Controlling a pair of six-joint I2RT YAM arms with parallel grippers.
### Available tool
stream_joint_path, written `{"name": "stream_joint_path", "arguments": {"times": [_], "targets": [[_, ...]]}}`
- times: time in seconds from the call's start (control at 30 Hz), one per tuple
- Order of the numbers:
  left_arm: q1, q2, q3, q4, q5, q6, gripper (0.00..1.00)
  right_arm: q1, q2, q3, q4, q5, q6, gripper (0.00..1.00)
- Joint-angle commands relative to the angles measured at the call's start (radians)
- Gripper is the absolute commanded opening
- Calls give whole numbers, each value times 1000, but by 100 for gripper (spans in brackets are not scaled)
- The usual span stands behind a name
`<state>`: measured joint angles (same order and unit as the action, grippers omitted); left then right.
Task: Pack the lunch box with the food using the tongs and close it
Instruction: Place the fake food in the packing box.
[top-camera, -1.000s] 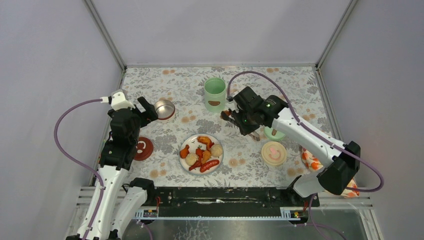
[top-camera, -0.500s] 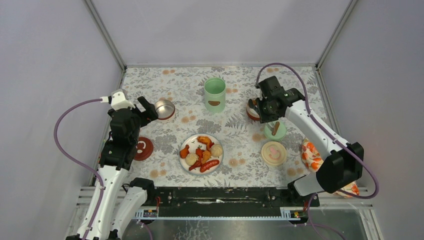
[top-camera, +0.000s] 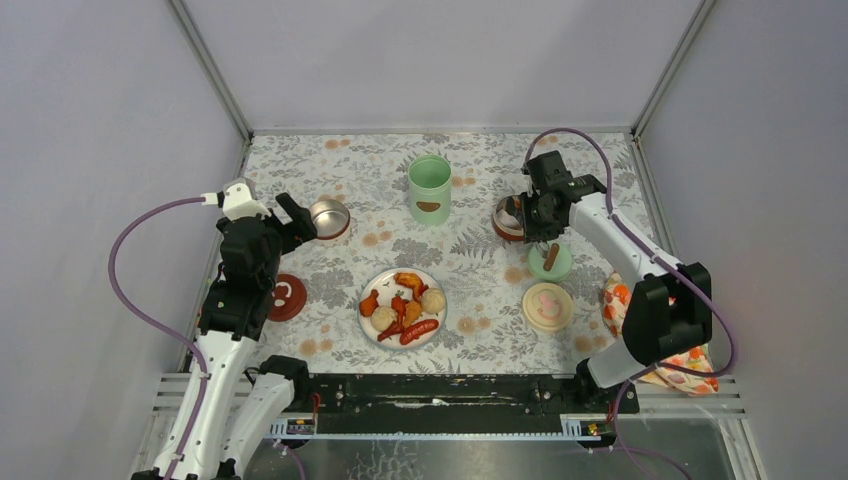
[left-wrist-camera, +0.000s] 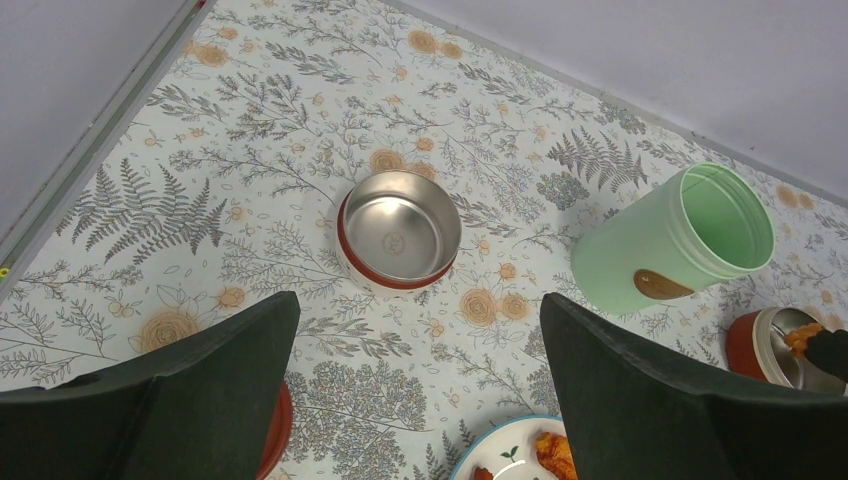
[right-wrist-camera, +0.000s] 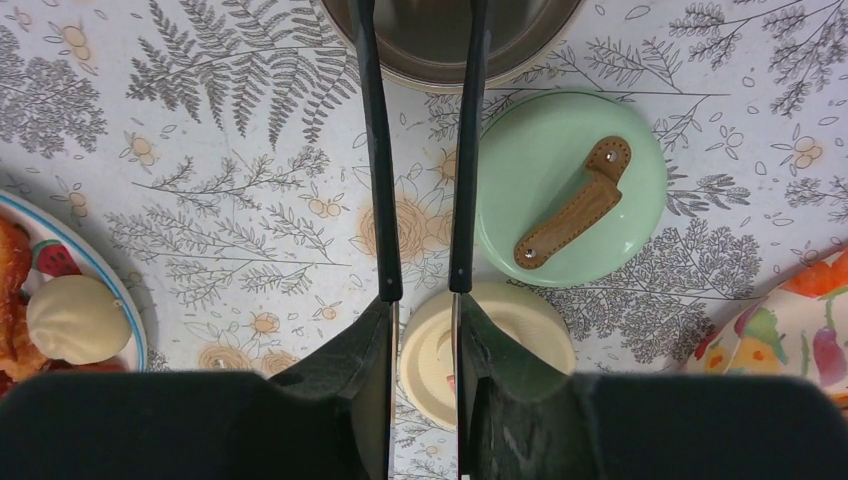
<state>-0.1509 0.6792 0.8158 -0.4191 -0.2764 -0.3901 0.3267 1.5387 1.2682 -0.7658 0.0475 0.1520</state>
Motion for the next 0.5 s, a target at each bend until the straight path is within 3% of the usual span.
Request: {"name": "stream_joint_path", "arguments": {"times": [0.0,0.33,0.47], "targets": [[-6,-11,-10,50,5,-4,98,-18,21,-6,68,-14,9,4],[-6,-11,-12,50,9,-6,99,-20,93,3,102,23,6,19],[-7,-11,-12,51,12,-6,99,-21,100,7,106,46,9,33]]}}
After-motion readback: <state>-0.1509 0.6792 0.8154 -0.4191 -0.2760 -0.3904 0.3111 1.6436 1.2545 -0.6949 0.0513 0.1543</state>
